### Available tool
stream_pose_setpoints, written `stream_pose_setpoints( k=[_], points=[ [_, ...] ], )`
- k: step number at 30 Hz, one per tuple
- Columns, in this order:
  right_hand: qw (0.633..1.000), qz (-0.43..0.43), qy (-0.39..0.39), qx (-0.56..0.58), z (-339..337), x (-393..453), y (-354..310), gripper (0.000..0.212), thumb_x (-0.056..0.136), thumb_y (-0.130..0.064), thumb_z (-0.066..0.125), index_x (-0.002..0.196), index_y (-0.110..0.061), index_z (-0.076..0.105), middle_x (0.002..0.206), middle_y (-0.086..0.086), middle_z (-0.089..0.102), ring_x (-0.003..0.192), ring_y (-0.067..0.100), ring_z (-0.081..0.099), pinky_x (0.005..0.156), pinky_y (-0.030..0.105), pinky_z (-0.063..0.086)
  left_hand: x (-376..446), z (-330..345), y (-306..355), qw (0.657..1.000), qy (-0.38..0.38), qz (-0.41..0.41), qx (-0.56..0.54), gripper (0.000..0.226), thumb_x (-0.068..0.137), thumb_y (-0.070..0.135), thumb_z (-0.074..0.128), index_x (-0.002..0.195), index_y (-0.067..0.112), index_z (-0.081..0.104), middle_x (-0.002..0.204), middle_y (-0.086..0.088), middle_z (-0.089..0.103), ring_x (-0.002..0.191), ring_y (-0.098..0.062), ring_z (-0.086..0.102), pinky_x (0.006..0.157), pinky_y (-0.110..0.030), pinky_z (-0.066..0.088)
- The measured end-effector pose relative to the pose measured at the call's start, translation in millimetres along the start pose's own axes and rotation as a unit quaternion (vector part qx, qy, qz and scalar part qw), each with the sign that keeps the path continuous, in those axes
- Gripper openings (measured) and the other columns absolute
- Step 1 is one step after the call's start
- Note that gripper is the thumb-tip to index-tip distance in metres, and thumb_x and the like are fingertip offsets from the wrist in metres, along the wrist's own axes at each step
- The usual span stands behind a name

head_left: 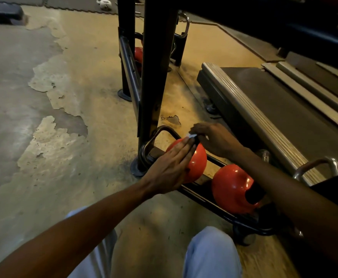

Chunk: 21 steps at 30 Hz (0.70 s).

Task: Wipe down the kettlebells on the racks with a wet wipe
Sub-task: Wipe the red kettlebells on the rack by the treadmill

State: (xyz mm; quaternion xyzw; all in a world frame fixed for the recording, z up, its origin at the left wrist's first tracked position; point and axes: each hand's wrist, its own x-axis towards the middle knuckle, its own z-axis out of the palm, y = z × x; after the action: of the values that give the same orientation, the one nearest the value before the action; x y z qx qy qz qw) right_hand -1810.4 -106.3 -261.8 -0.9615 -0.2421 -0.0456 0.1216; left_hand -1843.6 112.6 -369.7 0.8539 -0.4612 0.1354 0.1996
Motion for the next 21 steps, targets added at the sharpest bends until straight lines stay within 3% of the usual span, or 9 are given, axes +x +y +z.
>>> stream_pose_setpoints(
  k=[3, 7, 10, 13, 17, 21],
  points=[
    [0.993, -0.080, -0.072, 0.048, -10, -6, -2, 0.030, 0.105, -0.015, 0.047, 0.118, -0.010, 0.073, 0.122, 0.006, 0.070, 0.114, 0.015, 0.061, 0.099, 0.022, 0.042, -3, -1, -2, 1.000, -0.017, 0.013, 0.000, 0.095, 0.099, 0.040, 0.063, 0.167, 0.005, 0.007, 0.175, -0.018, -0.001, 0.162, -0.031, -0.002, 0.129, -0.051, 0.024],
    [0.995, 0.014, -0.102, -0.019, -16, 8, 10, 0.059, 0.113, -0.045, 0.021, 0.120, -0.014, 0.071, 0.127, 0.006, 0.067, 0.121, 0.019, 0.058, 0.116, 0.032, 0.029, -1, 1, -6, 0.999, 0.007, 0.030, -0.015, 0.084, 0.102, 0.037, 0.056, 0.165, 0.000, 0.015, 0.174, -0.020, 0.004, 0.162, -0.033, 0.002, 0.127, -0.053, 0.028],
    [0.988, 0.018, -0.151, -0.008, -9, 17, 0, 0.080, 0.107, -0.065, 0.010, 0.105, -0.014, 0.072, 0.112, 0.005, 0.071, 0.115, 0.019, 0.061, 0.120, 0.038, 0.030, -3, 6, -9, 0.999, 0.009, 0.032, -0.002, 0.091, 0.099, 0.043, 0.062, 0.164, -0.002, 0.017, 0.173, -0.022, 0.008, 0.162, -0.035, 0.005, 0.128, -0.054, 0.026],
    [0.986, 0.023, -0.164, 0.011, -8, 21, 2, 0.081, 0.108, -0.064, 0.011, 0.105, -0.014, 0.074, 0.111, 0.007, 0.072, 0.116, 0.021, 0.061, 0.119, 0.029, 0.024, -3, 9, -9, 0.999, 0.018, 0.027, -0.006, 0.095, 0.098, 0.047, 0.064, 0.164, -0.001, 0.017, 0.173, -0.022, 0.008, 0.162, -0.034, 0.004, 0.129, -0.051, 0.023],
    [0.990, 0.023, -0.130, -0.040, -8, 24, 4, 0.081, 0.110, -0.059, 0.005, 0.103, -0.019, 0.075, 0.107, -0.003, 0.073, 0.107, 0.005, 0.062, 0.128, 0.049, 0.012, -4, 11, -8, 0.999, 0.019, 0.027, -0.004, 0.095, 0.098, 0.046, 0.064, 0.165, 0.001, 0.014, 0.174, -0.020, 0.004, 0.162, -0.033, 0.001, 0.129, -0.053, 0.023],
    [0.985, 0.022, -0.167, 0.018, 3, 23, -5, 0.096, 0.101, -0.073, -0.003, 0.101, -0.018, 0.076, 0.100, 0.002, 0.073, 0.107, 0.010, 0.066, 0.126, 0.031, 0.004, -4, 10, -9, 0.998, 0.054, 0.031, 0.005, 0.093, 0.098, 0.049, 0.059, 0.164, 0.000, 0.017, 0.172, -0.021, 0.006, 0.162, -0.028, -0.005, 0.131, -0.040, 0.004]
  ],
)
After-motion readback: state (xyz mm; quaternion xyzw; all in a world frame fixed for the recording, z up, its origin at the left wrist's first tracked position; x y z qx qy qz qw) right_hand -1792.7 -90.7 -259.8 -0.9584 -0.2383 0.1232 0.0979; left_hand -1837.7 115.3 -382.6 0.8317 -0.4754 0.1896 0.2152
